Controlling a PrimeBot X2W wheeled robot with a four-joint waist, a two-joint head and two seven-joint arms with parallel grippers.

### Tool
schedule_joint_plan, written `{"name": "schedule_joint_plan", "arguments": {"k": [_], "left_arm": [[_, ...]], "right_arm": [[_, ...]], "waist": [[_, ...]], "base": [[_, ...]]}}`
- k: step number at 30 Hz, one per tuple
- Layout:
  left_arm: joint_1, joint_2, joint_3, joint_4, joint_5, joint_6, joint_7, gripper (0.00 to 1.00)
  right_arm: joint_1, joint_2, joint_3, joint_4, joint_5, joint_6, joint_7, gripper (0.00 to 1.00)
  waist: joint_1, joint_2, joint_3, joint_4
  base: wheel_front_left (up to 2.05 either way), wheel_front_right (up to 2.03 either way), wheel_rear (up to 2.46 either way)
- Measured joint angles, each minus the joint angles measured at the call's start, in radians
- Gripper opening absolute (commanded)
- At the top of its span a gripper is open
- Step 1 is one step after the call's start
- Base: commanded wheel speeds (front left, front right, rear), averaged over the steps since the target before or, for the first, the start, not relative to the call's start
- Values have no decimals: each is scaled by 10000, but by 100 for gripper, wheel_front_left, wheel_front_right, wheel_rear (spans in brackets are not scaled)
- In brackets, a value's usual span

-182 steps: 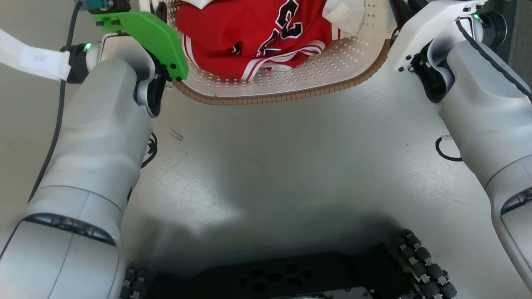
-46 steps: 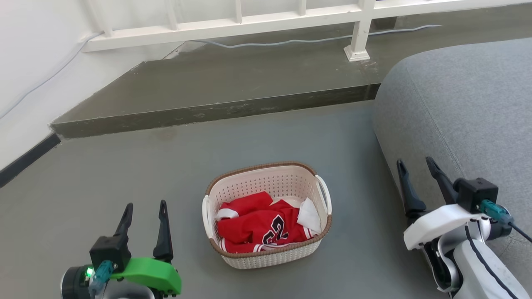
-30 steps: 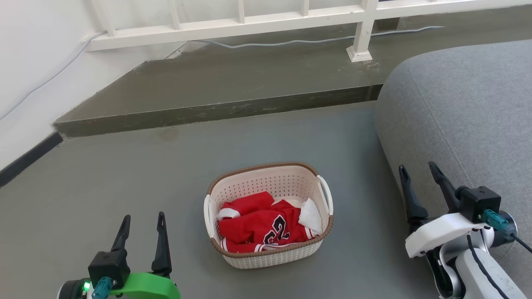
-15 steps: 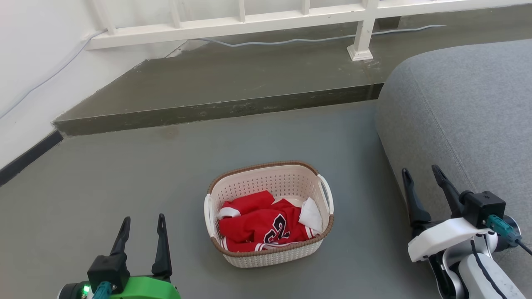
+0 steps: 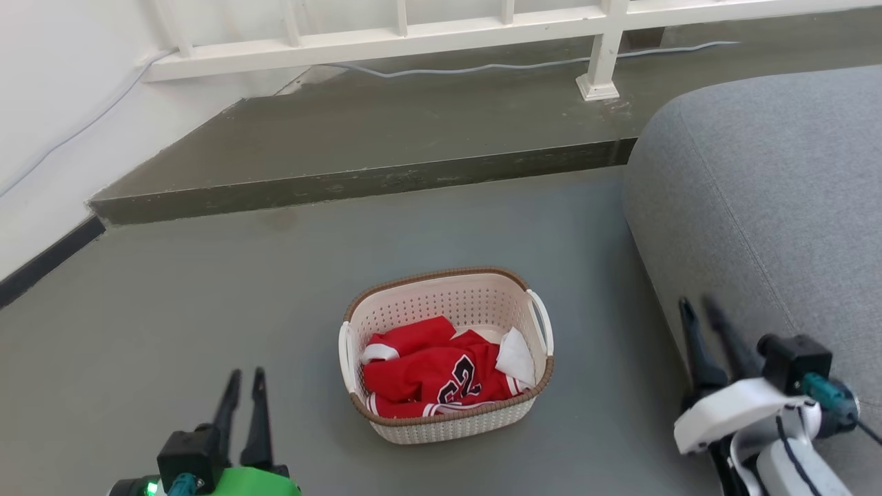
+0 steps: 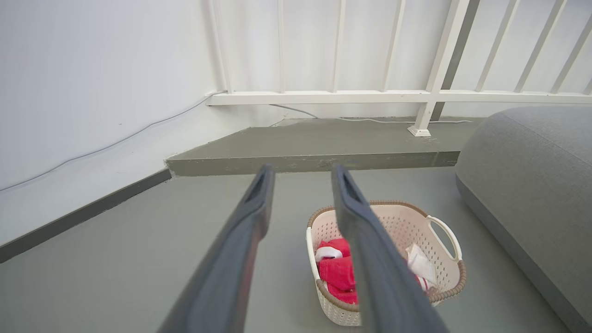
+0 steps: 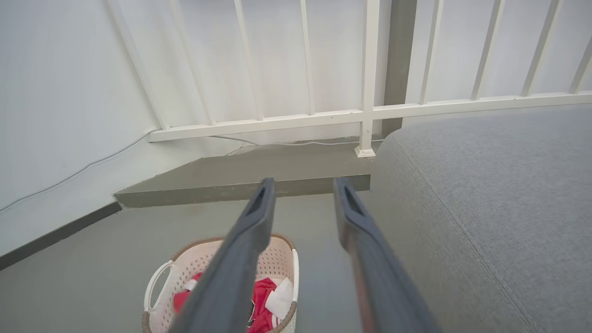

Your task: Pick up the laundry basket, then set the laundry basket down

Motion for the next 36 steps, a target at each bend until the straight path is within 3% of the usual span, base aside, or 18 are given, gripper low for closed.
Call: {"name": "schedule_joint_plan", "arguments": {"k": [11, 36], "left_arm": [[233, -44, -71, 29, -686, -148, 0, 0], [198, -73, 523, 8, -4293, -585, 704, 0]], "right_arm": [[272, 194, -163, 132, 702, 104, 119, 0], [185, 514, -1024, 151, 3954, 483, 1035, 0]], "waist": [[0, 0, 9, 60], [0, 0, 32, 201]], "base": [[0, 0, 0], [0, 0, 0]]}}
